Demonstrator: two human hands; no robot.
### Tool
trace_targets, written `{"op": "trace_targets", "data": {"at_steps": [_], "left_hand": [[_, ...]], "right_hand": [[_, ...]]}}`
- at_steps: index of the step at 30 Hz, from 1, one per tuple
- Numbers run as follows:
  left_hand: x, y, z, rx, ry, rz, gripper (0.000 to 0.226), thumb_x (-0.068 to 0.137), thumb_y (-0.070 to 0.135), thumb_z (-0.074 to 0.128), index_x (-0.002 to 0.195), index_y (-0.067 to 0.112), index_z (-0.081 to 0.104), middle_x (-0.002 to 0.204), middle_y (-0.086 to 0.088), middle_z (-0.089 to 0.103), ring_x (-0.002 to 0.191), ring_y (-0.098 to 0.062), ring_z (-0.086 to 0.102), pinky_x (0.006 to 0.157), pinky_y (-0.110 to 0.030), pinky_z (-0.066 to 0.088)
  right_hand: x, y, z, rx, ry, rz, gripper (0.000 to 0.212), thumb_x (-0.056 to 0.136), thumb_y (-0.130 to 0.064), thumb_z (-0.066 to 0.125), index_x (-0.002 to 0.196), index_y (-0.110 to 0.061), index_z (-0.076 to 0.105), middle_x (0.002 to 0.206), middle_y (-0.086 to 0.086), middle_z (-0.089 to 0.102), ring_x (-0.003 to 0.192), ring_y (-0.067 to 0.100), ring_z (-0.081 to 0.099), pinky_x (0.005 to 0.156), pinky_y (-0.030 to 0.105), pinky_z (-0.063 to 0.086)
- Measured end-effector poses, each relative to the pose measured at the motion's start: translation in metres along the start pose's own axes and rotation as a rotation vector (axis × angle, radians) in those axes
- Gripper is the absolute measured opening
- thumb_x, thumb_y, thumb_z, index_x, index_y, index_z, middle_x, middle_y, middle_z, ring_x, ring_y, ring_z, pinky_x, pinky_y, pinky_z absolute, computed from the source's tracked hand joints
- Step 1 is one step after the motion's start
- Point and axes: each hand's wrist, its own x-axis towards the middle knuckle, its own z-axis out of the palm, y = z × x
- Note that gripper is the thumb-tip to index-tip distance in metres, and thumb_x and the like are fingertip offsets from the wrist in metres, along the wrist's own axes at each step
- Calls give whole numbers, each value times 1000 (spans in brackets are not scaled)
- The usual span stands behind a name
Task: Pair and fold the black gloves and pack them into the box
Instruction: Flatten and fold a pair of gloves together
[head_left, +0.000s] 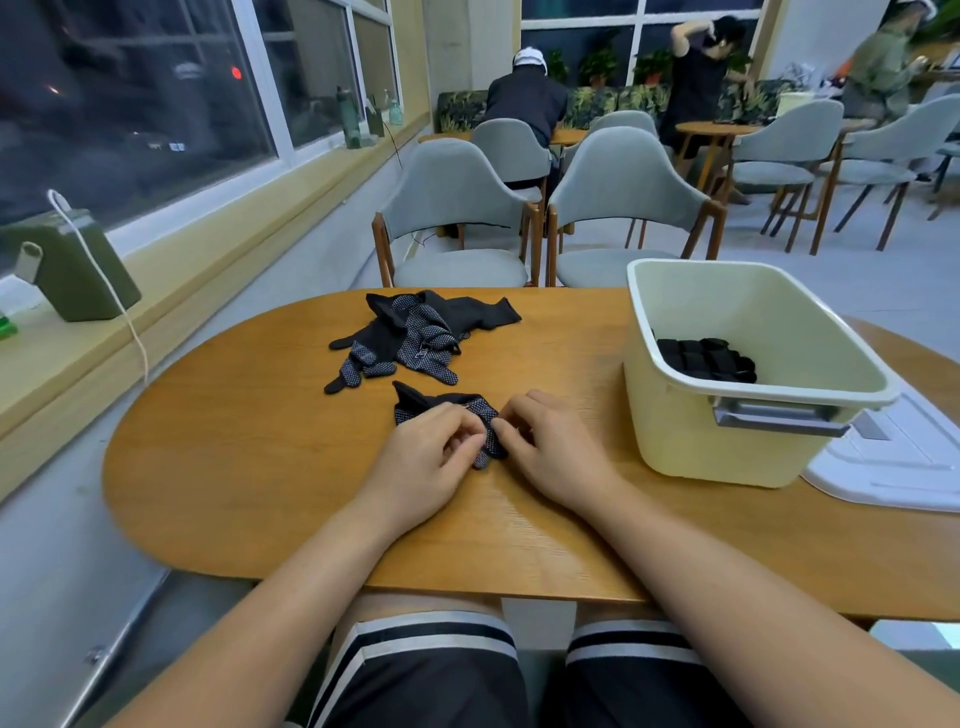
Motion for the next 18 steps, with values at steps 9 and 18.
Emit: {"op": "trace_targets", "data": {"at_steps": [9,18], "left_hand": [[6,-25,-12,128,242,-214,15,97,15,67,104,28,65,91,15,59,83,-7,58,74,-31,54],[24,-59,-21,221,166,-121,23,98,17,72,105,27,52,100,13,58,89,-15,61,76,-43,56]], "right_hand": [[2,7,0,55,-4,25,14,104,-39,63,98,-27,67,93,-12,59,90,13,57,83,42,54],[2,9,0,78,9,26,14,103,-40,61,96,-29,66,92,-12,61,89,13,58,82,44,54]]}}
